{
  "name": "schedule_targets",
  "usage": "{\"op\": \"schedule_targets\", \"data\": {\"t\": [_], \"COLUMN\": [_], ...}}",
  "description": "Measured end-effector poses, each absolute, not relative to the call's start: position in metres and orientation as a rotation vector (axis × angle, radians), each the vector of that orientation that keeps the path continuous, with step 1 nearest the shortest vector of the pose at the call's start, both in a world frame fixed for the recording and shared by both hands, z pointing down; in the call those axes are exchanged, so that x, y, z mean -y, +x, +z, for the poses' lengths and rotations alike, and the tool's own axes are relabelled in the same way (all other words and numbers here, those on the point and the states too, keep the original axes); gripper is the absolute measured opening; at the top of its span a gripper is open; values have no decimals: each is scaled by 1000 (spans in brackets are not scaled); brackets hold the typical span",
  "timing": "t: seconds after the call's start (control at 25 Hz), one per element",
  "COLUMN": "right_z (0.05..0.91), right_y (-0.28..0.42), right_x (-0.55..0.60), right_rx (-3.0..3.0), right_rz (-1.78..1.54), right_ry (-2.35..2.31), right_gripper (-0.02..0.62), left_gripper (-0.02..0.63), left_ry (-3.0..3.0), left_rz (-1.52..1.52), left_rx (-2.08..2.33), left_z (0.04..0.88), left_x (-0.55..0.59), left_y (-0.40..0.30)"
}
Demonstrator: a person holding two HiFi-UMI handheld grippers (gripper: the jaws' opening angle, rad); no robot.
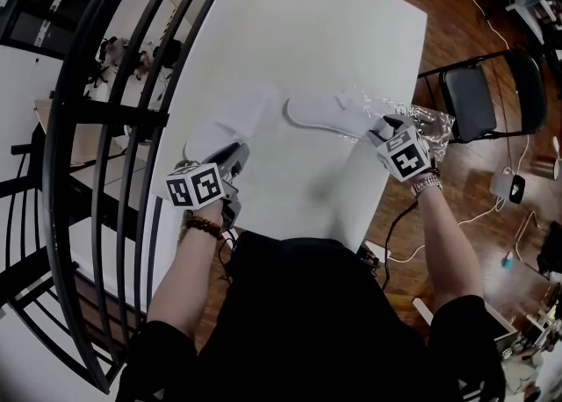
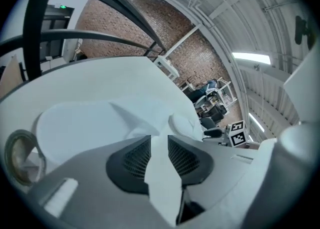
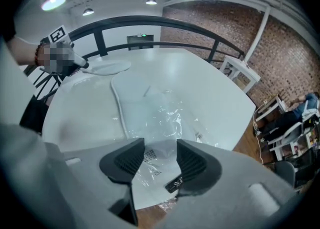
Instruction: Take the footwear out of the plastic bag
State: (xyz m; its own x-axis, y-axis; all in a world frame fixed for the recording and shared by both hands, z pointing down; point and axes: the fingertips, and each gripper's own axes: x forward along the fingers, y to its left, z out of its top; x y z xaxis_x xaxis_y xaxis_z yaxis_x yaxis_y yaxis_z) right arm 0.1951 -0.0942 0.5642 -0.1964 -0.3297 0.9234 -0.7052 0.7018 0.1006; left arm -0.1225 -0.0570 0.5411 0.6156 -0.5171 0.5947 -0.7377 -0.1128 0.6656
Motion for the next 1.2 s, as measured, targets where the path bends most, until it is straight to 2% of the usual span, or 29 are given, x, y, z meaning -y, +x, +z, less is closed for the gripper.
{"op": "schedule_targets", "data": {"t": [0.16,0.36,0.84,0.92,1.04,1.2], "right_z": [567,567,567,567,566,567], "right_y": [185,175,158,156,156,150], "right_x": [82,66,47,46,46,48], "right_rx": [1845,1895,1960,1963,1969,1987], "right_rz": [366,321,282,280,284,302], "right_ry": [707,596,451,440,440,454], "right_gripper": [190,187,187,186,186,184], "left_gripper": [190,240,242,233,78,61], "left_ry": [1790,1742,1656,1656,1669,1669], "left_rz": [249,285,253,255,259,212], "left_rx": [901,777,667,669,684,672], "left_z": [540,551,558,558,557,551], "left_x": [56,42,38,37,36,37], "left_y": [-95,-64,-26,-25,-32,-41]}}
